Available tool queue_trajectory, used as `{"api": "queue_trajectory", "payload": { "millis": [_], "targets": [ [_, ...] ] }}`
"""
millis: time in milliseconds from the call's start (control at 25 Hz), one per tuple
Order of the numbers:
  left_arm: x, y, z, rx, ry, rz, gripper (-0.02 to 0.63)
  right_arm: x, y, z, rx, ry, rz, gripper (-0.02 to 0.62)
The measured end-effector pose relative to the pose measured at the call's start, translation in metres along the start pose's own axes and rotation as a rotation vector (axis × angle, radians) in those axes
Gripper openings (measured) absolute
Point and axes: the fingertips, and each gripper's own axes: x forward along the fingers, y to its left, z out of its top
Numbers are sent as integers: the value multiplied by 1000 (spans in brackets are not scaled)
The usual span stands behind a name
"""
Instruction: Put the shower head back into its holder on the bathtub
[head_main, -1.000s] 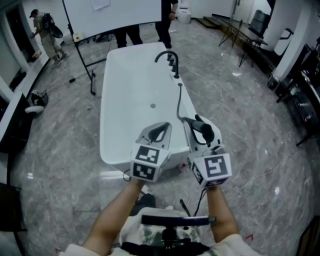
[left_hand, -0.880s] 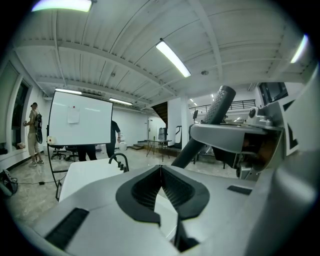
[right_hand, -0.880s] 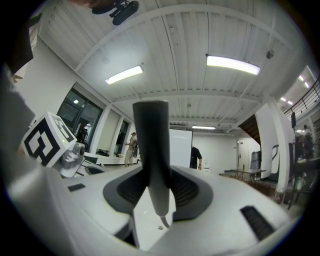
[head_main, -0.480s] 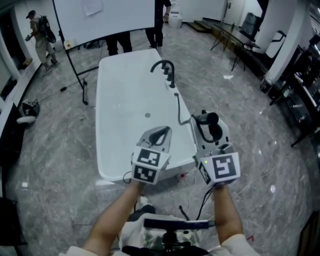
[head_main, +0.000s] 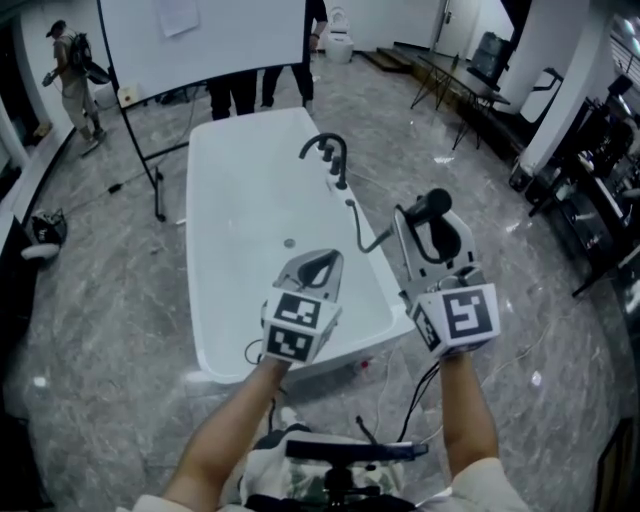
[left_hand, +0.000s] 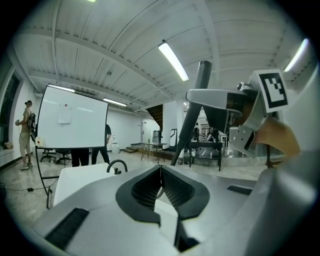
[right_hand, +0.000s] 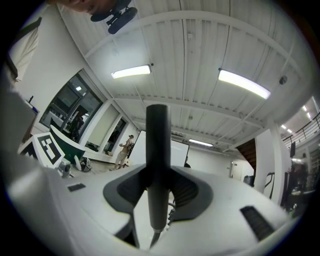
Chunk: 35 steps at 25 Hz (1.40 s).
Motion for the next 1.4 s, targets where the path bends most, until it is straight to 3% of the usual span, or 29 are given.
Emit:
{"api": "queue_trajectory", "payload": {
  "millis": [880, 1400],
  "targets": [
    [0, 65, 18, 8, -7, -69, 15, 109, -33, 91, -190, -77, -78, 152],
    [42, 77, 32, 20, -2, -62, 15, 166, -76, 97, -172, -109, -60, 152]
  ]
}}
